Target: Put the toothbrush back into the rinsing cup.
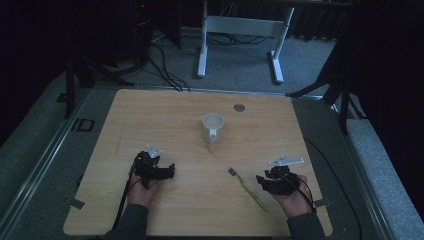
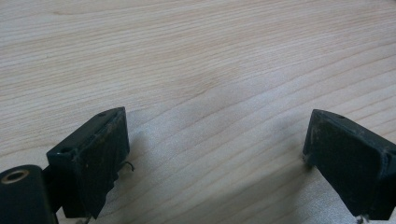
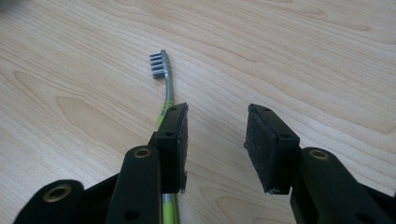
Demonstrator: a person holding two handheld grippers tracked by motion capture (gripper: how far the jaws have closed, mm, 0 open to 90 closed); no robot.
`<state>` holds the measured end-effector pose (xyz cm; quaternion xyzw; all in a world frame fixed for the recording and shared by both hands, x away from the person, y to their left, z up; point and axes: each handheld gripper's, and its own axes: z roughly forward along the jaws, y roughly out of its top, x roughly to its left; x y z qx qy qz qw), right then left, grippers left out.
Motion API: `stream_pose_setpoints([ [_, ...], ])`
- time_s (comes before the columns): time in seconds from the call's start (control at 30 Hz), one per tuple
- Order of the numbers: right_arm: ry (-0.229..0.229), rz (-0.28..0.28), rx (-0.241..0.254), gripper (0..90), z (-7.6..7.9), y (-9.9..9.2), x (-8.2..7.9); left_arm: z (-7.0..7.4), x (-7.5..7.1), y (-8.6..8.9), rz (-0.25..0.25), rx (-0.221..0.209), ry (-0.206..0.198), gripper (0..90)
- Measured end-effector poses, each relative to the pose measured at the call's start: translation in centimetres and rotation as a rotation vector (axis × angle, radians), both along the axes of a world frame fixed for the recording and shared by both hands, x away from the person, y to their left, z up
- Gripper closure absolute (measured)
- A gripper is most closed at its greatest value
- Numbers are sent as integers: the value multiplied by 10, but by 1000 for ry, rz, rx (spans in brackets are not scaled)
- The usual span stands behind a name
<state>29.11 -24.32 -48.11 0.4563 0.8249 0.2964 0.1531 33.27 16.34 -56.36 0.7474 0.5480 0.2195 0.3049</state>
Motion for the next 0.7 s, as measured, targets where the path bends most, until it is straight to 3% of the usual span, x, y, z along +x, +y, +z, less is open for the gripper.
stream_pose_setpoints([
  [0.43, 45, 12, 1, 594, 10, 12, 8, 0, 0, 0, 0, 0, 0, 73],
  [0.7, 59, 36, -23, 615, 12, 23, 10, 0, 0, 0, 1, 0, 0, 73],
])
